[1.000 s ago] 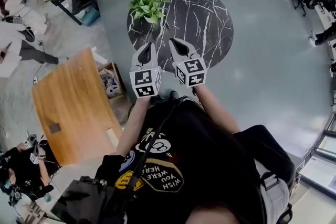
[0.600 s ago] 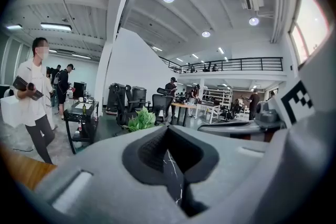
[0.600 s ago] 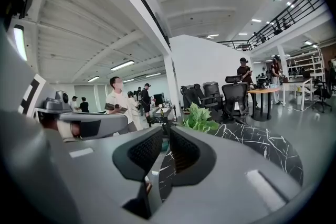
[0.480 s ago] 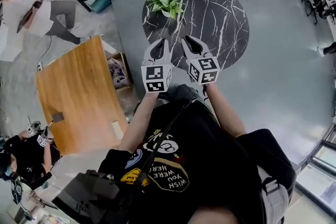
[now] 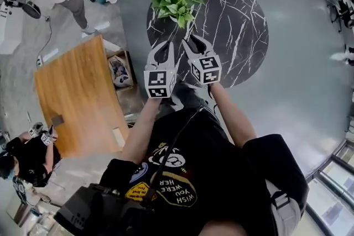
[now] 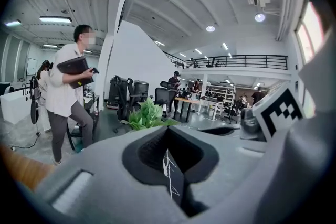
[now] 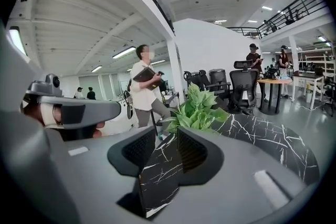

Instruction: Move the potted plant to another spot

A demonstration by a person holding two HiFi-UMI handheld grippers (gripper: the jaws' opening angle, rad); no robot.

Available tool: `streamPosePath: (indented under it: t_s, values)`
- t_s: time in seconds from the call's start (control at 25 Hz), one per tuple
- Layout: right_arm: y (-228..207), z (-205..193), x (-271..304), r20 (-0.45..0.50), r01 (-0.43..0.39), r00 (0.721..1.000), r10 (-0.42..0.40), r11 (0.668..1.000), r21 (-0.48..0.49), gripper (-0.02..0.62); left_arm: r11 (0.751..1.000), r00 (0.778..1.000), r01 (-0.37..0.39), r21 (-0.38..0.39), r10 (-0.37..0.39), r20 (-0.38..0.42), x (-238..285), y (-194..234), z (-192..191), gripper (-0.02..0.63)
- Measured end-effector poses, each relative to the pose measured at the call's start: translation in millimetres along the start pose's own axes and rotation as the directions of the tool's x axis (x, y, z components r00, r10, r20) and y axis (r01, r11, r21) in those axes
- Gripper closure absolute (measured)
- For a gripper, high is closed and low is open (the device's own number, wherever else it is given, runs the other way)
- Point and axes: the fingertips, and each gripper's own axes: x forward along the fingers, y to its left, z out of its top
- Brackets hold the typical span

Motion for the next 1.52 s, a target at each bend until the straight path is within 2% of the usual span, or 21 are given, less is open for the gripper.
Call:
streamPosePath:
  t_s: [0.12, 0.28, 0.44, 0.68, 0.8, 1.12, 1.24, 1.52]
  values:
    - [-26.2, -3.3, 35.5, -0.019, 0.009, 1.0, -0.009, 1.0, -0.024, 0.415, 1.0, 0.999, -0.023, 0.01, 0.024, -0.023, 29.0, 12.0, -9.1, 0.601]
    - [-70.8, -8.2, 93.3, -0.03, 0.046, 0.998, -0.047, 0.998, -0.043, 0.302, 0.999, 0.998, -0.051, 0.0, 0.051, -0.044, 55.6, 31.8, -19.3, 0.601]
    - [-94.4, -44.3, 148.6, -0.067, 0.055, 0.996, -0.059, 0.997, -0.061, 0.179, 0.996, 0.995, -0.077, -0.044, 0.074, -0.064, 67.5, 52.5, -36.4, 0.601]
    - [-110.7, -85.4, 214.3, -0.11, 0.054, 0.992, -0.067, 0.991, -0.124, 0.091, 0.993, 0.996, -0.06, -0.097, 0.053, -0.077, 83.4, 74.8, -55.9, 0.601]
    - [-114.3, -103.8, 229.8, -0.124, 0.053, 0.99, -0.07, 0.99, -0.131, 0.08, 0.992, 0.994, -0.059, -0.114, 0.048, -0.096, 82.6, 82.4, -66.0, 0.601]
    - [-115.7, -119.5, 253.0, -0.057, 0.083, 0.994, -0.093, 0.986, -0.147, 0.081, 0.99, 0.992, -0.052, -0.134, 0.036, -0.117, 74.4, 91.0, -83.7, 0.601]
    - [-117.0, -122.9, 256.0, -0.048, 0.106, 0.992, -0.115, 0.981, -0.163, 0.129, 0.988, 0.991, -0.053, -0.143, 0.035, -0.126, 74.2, 92.9, -91.0, 0.601]
    - [-117.9, -120.1, 261.5, -0.02, 0.129, 0.991, -0.135, 0.977, -0.17, 0.137, 0.988, 0.992, -0.043, -0.147, 0.025, -0.126, 74.5, 95.5, -96.1, 0.601]
